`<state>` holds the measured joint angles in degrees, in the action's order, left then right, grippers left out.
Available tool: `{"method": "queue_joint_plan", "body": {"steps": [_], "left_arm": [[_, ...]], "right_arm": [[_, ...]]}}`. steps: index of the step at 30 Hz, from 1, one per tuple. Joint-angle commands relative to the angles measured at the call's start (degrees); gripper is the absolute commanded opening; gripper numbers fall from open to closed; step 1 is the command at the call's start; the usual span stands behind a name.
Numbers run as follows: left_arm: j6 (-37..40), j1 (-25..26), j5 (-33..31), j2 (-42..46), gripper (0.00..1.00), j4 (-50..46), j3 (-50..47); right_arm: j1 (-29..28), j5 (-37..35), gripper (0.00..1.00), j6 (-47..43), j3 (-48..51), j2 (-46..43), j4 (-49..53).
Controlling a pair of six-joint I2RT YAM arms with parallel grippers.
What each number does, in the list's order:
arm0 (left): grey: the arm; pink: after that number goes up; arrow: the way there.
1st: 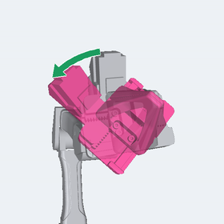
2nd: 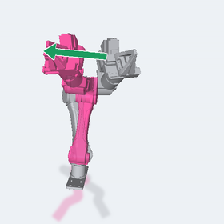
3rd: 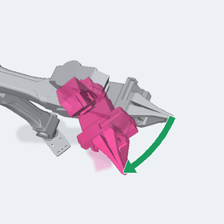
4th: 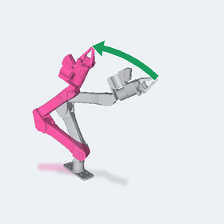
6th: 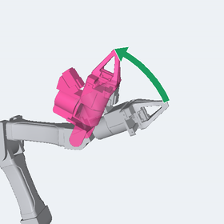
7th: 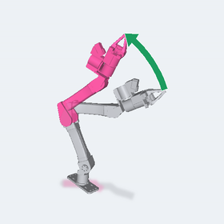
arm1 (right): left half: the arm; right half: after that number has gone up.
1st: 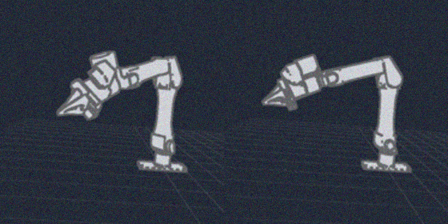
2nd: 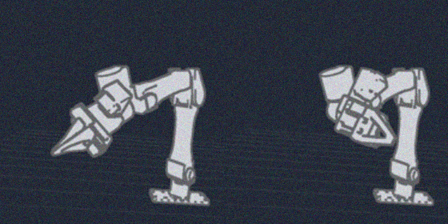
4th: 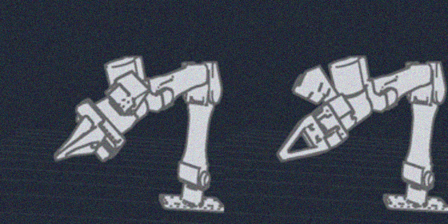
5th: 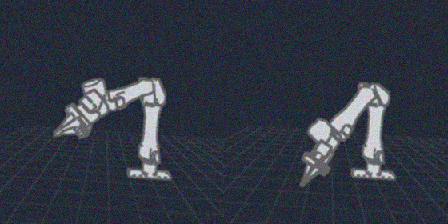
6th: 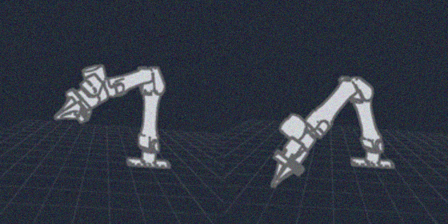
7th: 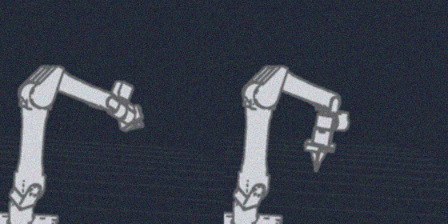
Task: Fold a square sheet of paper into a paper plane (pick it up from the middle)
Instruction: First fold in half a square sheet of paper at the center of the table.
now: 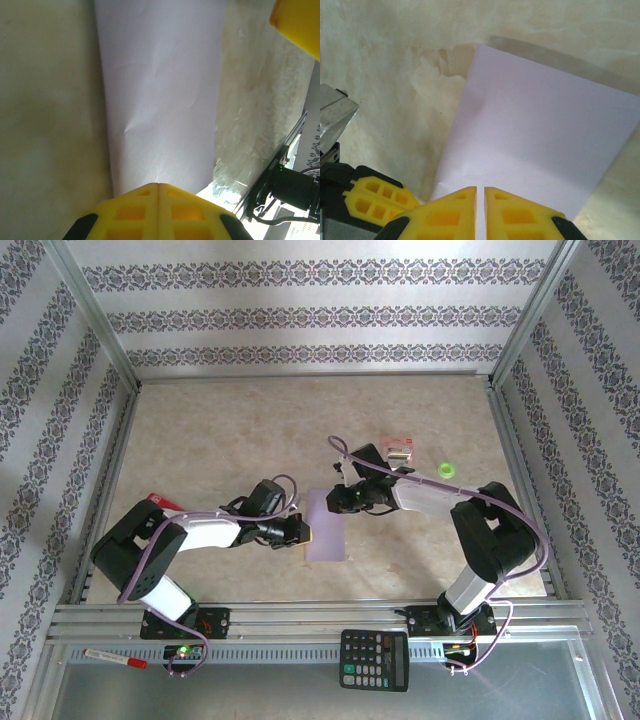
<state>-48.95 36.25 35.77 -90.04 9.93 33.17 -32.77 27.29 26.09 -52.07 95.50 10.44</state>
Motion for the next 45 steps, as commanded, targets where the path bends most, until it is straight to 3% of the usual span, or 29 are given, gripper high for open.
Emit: {"method": "queue_joint_plan", "body": {"steps": [1,6,22,30,45], "left_arm": [[-0.4,-0.7,-0.7,-1.2,0.05,2.1,-0.7],[-1.0,-0.7,0.3,-5.0,0.02,4.5,-1.1],[3.1,-0.6,-3.7,-4.3,0.00,-3.9,-3.5],[7.8,-0.7,-4.4,-7.9,0.00,-10.4,-3.9],[11.7,-0.6,-4.7,-10.0,0.00,-14.2,-4.9]], "right_arm": [[-1.4,2.5,0.12,2.4,-2.5,2.3,-2.1],[-2.6,4.8,0.12,6.7,-3.7,5.4,-5.9],[-4.9,8.2,0.11,12.8,-6.6,15.3,-9.3],[-1.5,2.9,0.09,13.0,-10.6,19.2,-6.0],[1.7,-4.5,0.08,14.5,-24.3,26.7,0.3]]}}
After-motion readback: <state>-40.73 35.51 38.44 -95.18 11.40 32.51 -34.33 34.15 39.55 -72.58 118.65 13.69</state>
